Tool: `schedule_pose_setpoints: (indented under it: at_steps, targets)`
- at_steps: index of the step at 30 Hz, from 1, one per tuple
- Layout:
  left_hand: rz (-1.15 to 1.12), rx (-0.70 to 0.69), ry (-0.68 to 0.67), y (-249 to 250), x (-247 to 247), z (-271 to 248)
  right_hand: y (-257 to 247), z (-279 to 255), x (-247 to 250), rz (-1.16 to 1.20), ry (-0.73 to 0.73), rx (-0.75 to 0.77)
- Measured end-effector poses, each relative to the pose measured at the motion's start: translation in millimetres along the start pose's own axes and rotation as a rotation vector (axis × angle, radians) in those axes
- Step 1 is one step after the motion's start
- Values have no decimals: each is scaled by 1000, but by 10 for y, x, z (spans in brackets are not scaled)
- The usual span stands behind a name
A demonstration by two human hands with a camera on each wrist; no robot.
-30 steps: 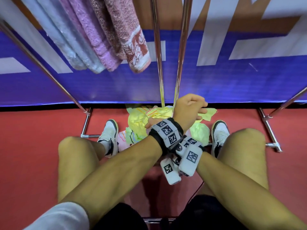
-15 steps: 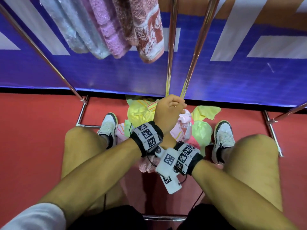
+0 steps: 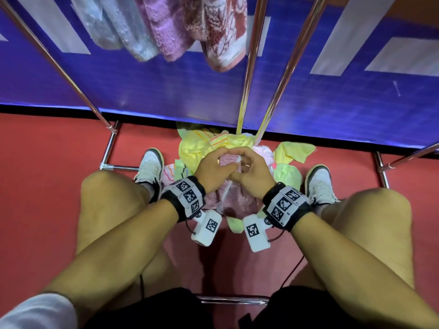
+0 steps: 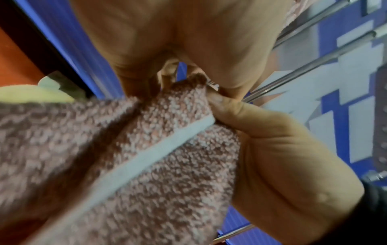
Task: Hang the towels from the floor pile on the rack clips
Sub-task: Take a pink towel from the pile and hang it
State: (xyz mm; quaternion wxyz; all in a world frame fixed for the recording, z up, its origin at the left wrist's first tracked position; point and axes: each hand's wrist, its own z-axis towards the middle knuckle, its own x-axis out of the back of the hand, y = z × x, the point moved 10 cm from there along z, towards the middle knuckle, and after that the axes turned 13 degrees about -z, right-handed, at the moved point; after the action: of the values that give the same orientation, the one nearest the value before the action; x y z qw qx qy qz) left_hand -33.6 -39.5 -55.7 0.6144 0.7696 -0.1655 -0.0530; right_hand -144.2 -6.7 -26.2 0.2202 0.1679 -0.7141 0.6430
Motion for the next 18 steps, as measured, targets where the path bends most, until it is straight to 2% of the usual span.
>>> schedule_pose_setpoints:
  at_steps: [8,13,18]
  targets:
    - [229,-84,63,53,125,95,262,98,25,-1,-5,-68]
    - [18,-228,211,176,442,165,263,186,190,-12,31,-53]
    - [-71,-183,228,96,471,163,277,199,149,-227,-4,7]
